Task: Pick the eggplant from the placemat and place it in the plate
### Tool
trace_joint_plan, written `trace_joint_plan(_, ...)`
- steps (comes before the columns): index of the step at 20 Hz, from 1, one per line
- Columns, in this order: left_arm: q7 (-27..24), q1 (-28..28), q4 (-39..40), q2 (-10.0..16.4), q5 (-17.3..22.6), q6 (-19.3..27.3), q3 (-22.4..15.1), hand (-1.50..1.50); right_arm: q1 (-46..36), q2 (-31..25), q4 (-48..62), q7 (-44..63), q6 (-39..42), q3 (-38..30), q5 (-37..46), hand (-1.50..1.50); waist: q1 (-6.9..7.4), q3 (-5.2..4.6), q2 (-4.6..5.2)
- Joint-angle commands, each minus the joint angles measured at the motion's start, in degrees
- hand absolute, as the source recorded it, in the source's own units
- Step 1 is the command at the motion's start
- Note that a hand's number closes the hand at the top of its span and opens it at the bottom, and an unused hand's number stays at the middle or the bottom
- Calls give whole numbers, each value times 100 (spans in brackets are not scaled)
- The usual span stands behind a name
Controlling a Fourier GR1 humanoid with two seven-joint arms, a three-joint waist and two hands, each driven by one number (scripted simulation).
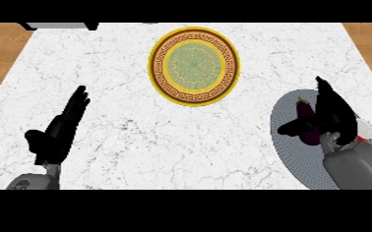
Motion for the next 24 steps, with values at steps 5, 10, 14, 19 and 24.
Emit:
trace_joint_plan(5, -99, 174, -65, -31, -111, -191, 28, 0, 255, -155, 303, 455, 880, -206, -165, -150, 41, 7, 15)
trace_joint_plan(10, 60, -24, -32, -121, -150, -266, 213, 0, -185, 246, 762, 314, 1121, -508, -154, -150, 50, 8, 17)
trace_joint_plan(14, 145, -175, 136, -360, -350, -72, 245, 0, 413, 334, 624, 58, 1002, -532, 46, -150, 0, 8, 11)
trace_joint_plan(19, -172, 19, 160, -345, -432, -322, 338, 0, 123, 571, 1542, -147, 1095, -590, 433, -150, 34, 8, 20)
trace_joint_plan(24, 327, 218, -508, -395, -495, -390, 482, 0, 45, 789, 1715, -250, 1211, -979, 712, -150, 38, 9, 10)
